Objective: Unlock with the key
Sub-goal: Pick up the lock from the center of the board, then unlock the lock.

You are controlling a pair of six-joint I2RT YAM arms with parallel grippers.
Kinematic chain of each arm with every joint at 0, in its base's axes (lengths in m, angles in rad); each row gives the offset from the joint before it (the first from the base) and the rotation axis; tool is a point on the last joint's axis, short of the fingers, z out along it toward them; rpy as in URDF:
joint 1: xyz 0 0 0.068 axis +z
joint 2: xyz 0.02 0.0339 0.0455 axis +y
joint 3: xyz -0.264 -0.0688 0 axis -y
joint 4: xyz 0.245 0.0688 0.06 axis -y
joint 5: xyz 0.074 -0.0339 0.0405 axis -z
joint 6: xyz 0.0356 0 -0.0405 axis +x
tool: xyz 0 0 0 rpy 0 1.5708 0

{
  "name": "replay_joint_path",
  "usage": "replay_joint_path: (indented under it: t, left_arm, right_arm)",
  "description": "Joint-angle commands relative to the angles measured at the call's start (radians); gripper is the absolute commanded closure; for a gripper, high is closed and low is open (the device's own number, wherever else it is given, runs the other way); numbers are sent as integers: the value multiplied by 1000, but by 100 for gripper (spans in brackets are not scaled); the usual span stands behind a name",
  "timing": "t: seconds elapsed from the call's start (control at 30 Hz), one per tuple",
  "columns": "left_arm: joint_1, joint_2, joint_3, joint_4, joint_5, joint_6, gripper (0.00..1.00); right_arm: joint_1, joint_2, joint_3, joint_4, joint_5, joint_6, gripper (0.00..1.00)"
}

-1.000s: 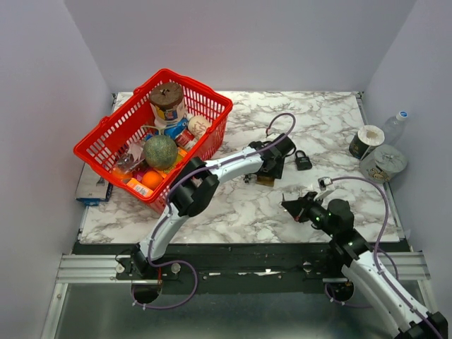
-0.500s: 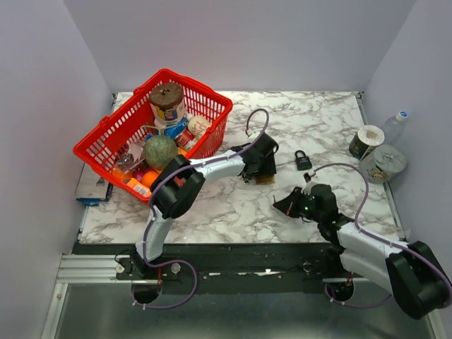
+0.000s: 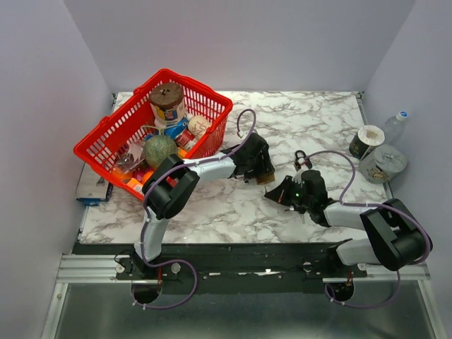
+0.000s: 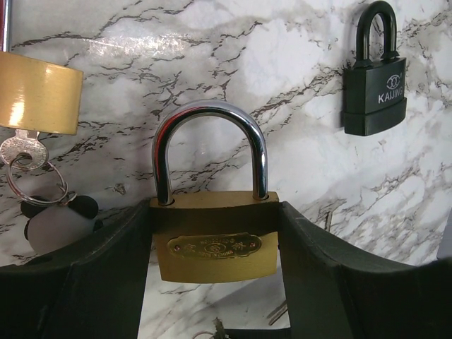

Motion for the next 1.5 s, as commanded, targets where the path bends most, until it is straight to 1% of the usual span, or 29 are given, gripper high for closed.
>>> replay_joint_path:
  t: [0.0, 0.13, 0.27, 0.67, 1.47]
  left_arm:
    - [-11, 22, -44, -52, 55, -18, 100]
    - [-11, 15, -50, -50, 48, -16, 100]
    - [-11, 7, -50, -58, 37, -9, 100]
    - [-11, 5, -43, -67, 36, -4, 100]
    - [-11, 2, -33, -75, 37, 5, 100]
  right_arm:
    - [-19, 38, 30, 65, 3, -5, 99]
    - [-37, 61, 30, 76, 6, -2, 99]
    - [-68, 81, 30, 93, -26, -2, 99]
    - [-77, 136, 46, 131, -70, -8, 99]
    - [-91, 176, 56, 149, -24, -4, 99]
